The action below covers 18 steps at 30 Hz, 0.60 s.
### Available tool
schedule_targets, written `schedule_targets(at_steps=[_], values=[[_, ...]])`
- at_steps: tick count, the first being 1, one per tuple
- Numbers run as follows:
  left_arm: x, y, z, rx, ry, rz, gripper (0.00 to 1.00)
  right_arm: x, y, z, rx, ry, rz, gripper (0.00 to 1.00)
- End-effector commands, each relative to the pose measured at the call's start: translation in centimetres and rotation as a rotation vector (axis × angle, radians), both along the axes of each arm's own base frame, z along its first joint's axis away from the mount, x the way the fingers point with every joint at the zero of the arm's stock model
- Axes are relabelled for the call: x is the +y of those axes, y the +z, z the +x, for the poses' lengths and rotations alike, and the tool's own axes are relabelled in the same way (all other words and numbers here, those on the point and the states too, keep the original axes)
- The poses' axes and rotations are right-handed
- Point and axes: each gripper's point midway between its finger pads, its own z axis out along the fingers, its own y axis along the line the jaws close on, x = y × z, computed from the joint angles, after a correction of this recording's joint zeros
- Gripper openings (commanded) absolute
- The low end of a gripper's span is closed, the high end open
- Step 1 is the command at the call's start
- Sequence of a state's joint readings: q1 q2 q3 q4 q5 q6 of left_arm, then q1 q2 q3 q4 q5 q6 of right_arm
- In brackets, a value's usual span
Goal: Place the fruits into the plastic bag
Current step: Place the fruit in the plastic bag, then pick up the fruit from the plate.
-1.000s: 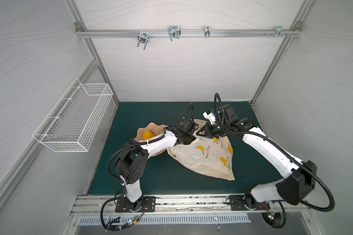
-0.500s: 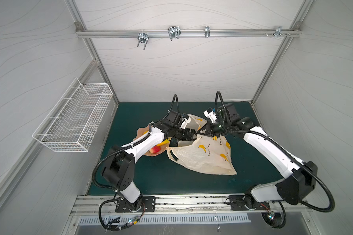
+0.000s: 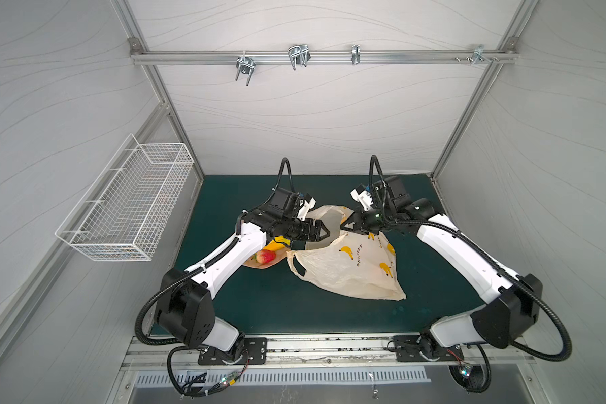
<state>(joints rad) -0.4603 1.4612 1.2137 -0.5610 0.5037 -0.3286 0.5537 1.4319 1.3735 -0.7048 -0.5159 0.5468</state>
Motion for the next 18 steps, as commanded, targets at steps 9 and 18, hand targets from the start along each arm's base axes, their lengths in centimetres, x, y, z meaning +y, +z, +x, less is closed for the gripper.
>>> schedule_targets(at_steps=[9,18], values=[[10.0,-0.8,0.4,0.064,0.296,0.261,0.86,-0.5,0.6,0.0,-0.017,-0.002,-0.016,0.0],[16.2,-1.4,1.5,0.118,0.483,0.322,0.85,-0.6,0.7,-0.1,-0.013,-0.002,-0.016,0.0]])
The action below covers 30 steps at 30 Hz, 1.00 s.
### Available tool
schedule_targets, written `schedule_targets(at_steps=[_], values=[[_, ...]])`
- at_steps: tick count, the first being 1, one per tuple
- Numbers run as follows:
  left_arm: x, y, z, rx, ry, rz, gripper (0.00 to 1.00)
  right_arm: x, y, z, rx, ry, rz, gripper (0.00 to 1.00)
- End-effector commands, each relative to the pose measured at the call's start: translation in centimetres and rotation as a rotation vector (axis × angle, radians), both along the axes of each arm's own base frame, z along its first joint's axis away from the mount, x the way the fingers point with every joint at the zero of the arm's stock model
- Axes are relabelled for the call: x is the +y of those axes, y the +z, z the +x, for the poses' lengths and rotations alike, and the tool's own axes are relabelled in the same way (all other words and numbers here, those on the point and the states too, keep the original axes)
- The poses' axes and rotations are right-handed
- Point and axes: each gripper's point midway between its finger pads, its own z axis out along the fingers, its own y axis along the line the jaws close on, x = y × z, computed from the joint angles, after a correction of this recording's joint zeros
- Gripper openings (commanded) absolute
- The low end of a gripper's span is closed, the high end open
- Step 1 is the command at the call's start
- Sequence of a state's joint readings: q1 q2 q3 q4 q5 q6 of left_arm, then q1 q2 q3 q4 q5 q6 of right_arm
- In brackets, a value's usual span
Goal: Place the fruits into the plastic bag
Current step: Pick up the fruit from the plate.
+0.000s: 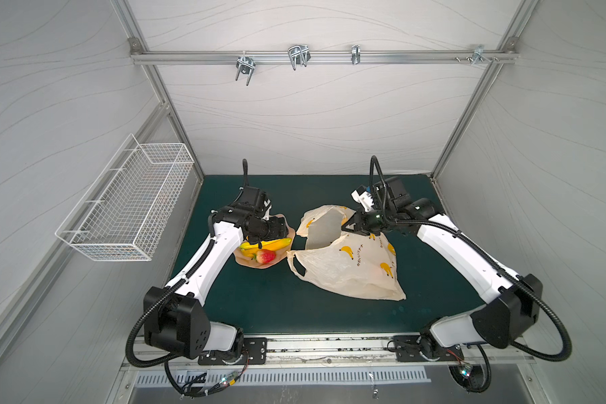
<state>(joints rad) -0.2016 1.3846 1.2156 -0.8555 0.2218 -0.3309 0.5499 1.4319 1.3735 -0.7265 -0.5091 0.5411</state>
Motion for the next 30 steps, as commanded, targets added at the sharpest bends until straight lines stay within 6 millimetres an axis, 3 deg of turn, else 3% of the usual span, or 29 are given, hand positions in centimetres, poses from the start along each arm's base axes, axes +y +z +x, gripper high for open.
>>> schedule_targets(at_steps=[1,14,22,30], values=[[2.6,1.0,0.8,-0.008,0.09,0.04,0.85,-0.3,1.1,0.0,-0.027,0.002,0.002,0.0],[7.7,-0.9,4.5,0.043,0.264,0.106,0.9,-0.4,1.3,-0.4,-0.025,0.007,0.004,0.0],[9.6,-4.4,6.3,0.121,0.307,0.133,0.99,-0.4,1.3,-0.4,-0.022,0.013,0.004,0.0],[10.5,-7.3,8.0,0.172,0.324,0.148,0.99,-0.4,1.1,-0.4,-0.017,0.014,-0.004,0.0]])
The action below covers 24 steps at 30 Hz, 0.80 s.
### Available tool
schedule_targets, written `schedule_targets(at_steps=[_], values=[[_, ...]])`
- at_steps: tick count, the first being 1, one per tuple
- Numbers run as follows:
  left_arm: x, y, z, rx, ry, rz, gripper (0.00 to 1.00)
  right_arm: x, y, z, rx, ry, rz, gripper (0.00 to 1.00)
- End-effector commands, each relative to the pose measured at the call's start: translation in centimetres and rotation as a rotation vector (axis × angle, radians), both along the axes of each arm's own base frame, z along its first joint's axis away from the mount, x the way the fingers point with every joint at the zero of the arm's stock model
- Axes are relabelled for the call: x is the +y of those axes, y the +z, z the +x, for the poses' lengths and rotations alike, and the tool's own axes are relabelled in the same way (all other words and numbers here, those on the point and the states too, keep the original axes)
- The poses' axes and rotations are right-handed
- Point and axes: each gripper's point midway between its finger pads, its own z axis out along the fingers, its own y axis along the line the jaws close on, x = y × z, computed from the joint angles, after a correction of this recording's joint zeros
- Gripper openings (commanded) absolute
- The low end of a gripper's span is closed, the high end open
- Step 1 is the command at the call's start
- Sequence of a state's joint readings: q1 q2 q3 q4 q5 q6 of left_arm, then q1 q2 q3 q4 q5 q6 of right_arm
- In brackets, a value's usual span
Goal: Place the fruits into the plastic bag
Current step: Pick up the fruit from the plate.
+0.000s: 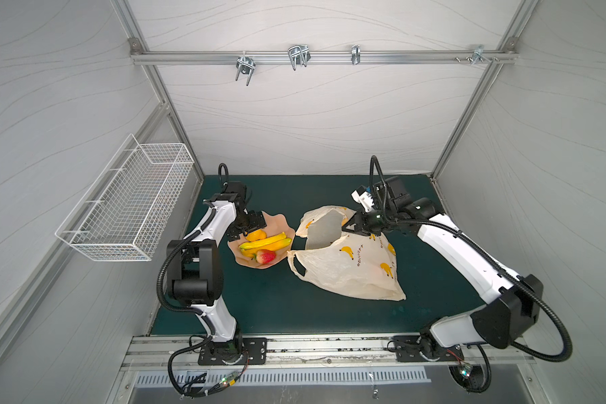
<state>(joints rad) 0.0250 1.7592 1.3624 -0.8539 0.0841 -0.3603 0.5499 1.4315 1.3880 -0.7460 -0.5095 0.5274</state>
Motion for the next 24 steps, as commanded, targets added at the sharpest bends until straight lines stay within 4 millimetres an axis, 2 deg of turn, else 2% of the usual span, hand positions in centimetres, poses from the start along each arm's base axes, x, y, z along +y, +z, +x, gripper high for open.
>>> schedule_targets(at_steps=[1,11,20,24], values=[[0.7,0.3,2.1,-0.039,0.021,0.018,0.99,-0.3,0.7,-0.3,-0.007,0.005,-0.003,0.0],[0.7,-1.7,3.2,-0.014,0.027,0.011,0.97,-0.3,0.6,-0.2,-0.006,0.005,-0.007,0.0],[0.6,-2.9,2.8,0.016,0.035,0.002,0.89,-0.2,0.6,0.0,-0.003,0.007,-0.008,0.0],[0.5,-2.8,2.7,0.011,0.04,-0.004,0.85,-0.1,0.5,0.0,-0.003,0.009,-0.008,0.0]])
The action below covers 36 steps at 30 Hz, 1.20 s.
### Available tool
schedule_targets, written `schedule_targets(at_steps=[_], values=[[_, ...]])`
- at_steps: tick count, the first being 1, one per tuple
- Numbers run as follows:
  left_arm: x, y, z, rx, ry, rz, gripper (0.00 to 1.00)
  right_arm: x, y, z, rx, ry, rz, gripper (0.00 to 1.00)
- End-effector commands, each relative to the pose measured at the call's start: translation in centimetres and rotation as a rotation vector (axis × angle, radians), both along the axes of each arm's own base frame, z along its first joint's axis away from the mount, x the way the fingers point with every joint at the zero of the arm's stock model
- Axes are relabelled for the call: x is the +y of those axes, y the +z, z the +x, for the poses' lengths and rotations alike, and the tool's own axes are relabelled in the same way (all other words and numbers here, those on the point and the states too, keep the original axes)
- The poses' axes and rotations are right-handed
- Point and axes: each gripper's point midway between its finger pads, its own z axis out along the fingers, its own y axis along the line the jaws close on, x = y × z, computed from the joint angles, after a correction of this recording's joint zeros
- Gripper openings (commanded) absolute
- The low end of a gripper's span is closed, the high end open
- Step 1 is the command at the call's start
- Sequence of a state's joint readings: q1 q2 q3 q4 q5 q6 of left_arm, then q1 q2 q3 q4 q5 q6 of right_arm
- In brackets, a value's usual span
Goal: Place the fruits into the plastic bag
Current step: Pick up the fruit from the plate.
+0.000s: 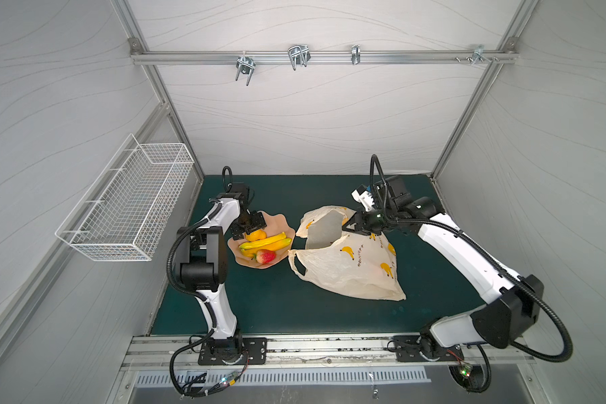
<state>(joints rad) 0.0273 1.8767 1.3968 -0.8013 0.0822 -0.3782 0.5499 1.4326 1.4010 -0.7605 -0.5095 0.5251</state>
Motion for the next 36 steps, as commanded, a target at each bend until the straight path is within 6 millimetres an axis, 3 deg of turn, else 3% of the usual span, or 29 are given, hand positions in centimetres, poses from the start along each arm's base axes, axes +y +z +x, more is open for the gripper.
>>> schedule_targets(at_steps=[1,12,22,36], values=[[0.3,0.2,0.9,-0.022,0.023,-0.002,0.84,-0.1,0.3,0.1,-0.004,0.008,-0.007,0.0],[0.1,0.1,0.6,-0.014,0.021,-0.014,0.74,-0.1,0.2,0.1,-0.007,0.008,-0.012,0.0],[-0.2,1.2,0.6,-0.035,0.013,-0.033,0.59,-0.3,0.2,0.1,-0.008,0.005,-0.016,0.0],[-0.6,4.9,0.9,-0.113,0.002,-0.055,0.49,-0.2,0.4,0.2,-0.014,0.007,-0.014,0.0]])
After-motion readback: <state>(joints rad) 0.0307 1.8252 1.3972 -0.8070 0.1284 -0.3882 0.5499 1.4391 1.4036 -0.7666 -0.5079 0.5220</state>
